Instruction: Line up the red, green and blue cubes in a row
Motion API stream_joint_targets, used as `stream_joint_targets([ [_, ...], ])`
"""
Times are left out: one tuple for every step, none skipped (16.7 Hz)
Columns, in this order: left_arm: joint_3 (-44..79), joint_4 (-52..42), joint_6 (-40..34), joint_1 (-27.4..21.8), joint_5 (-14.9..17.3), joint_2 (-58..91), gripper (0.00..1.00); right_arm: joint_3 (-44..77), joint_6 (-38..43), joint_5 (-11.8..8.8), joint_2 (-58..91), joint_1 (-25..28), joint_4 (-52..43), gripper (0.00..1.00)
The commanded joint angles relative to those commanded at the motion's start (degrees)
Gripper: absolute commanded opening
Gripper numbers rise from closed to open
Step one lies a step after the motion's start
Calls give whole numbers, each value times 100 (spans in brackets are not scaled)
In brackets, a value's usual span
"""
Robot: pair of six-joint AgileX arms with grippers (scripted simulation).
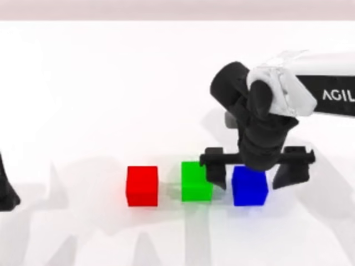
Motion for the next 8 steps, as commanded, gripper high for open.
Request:
stream_joint_targets([
  [0,0,0,0,0,0,100,0,0,0,0,0,0,100],
  [0,0,0,0,0,0,100,0,0,0,0,0,0,100],
  [0,0,0,0,0,0,100,0,0,0,0,0,0,100],
  [0,0,0,0,0,0,100,0,0,0,0,0,0,100],
  [0,0,0,0,0,0,100,0,0,0,0,0,0,100],
  [0,0,0,0,0,0,100,1,0,0,-4,-10,-1,100],
  [0,0,0,0,0,0,100,21,0,0,-7,-7,-21,100],
  [0,0,0,0,0,0,100,94,4,-1,-28,0,-101,100],
])
